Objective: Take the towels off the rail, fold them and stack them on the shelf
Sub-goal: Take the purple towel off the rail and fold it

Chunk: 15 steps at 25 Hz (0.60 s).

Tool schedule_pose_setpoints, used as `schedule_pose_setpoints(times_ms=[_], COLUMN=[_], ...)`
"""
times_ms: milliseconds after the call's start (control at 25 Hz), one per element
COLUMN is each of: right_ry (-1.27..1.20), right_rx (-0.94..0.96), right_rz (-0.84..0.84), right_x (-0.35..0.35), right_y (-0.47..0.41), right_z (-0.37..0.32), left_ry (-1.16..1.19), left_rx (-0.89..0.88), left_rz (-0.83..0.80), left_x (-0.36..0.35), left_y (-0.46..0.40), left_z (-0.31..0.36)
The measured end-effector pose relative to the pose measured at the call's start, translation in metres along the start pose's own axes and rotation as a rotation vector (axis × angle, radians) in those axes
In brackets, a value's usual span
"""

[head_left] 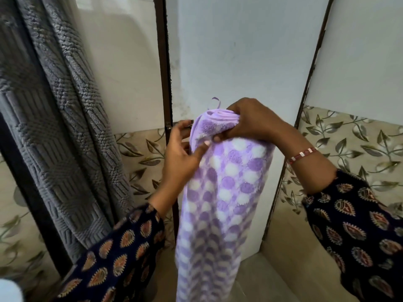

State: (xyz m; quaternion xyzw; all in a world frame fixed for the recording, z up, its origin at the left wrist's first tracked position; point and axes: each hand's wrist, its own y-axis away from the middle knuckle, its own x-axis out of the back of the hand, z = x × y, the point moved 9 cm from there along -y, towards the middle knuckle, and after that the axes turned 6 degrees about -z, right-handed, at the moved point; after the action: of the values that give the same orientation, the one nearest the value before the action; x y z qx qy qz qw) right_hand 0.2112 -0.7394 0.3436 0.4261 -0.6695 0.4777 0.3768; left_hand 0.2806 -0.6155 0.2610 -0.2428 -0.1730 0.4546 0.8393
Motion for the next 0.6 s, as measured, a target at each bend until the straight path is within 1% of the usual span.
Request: schedule_pose_setpoints(times_ms=[80, 120, 200, 280, 320, 400, 480, 600], right_ry=[0.042, 0.055, 0.045, 0.043, 0.043, 0.053, 0.042, -0.015], right_rx=[-0.006, -0.007, 0.003, 0.013, 0.015, 0.010, 0.008, 0.028], right_rz=[0.078, 0.108, 0.140, 0.174, 0.188, 0.213, 0.238, 0.271], right_x=[0.018, 0.027, 0.043, 0.057, 0.063, 0.071, 0.078, 0.088], right_y=[-0.003, -0.005, -0.009, -0.011, -0.011, -0.011, -0.008, 0.003], right_z=[-0.002, -0.003, -0.001, 0.000, 0.002, 0.007, 0.014, 0.019], left_ry=[-0.176, -0.261, -0.350, -0.336, -0.300, -0.234, -0.217, -0.113], left_rx=[-0.008, 0.036, 0.147, 0.205, 0.206, 0.166, 0.149, 0.199], left_rz=[0.092, 0.096, 0.039, 0.016, 0.025, 0.021, -0.019, 0.019], left_x=[0.002, -0.002, -0.015, -0.025, -0.030, -0.044, -0.062, -0.057], left_y=[0.030, 0.046, 0.071, 0.083, 0.087, 0.096, 0.107, 0.103], left_z=[-0.025, -0.043, -0.083, -0.108, -0.110, -0.104, -0.090, -0.086])
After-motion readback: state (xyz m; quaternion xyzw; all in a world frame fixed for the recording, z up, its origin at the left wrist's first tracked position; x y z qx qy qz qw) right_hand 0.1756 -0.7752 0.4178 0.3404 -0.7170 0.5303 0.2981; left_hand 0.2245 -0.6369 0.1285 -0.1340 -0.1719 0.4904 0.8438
